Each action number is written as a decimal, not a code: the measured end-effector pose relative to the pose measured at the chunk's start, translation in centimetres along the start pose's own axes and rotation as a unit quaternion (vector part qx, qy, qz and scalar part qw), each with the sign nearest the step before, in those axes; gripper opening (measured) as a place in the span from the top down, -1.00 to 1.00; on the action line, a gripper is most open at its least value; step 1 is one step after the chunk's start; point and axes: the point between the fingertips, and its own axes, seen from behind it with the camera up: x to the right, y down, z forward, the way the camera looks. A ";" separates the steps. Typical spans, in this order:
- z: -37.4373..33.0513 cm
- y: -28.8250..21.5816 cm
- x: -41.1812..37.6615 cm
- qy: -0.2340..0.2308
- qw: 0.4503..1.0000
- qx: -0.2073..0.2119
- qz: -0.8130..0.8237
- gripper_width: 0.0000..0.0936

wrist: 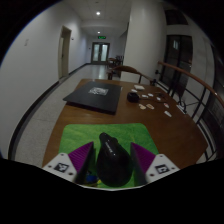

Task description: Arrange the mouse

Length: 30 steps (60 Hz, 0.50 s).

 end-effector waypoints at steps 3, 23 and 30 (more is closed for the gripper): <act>-0.7 -0.3 -0.3 -0.008 1.000 0.006 0.007 -0.85; -14.2 0.9 0.4 -0.006 0.999 0.039 0.008 -0.80; -18.0 3.6 -0.8 -0.022 0.998 0.042 -0.045 -0.81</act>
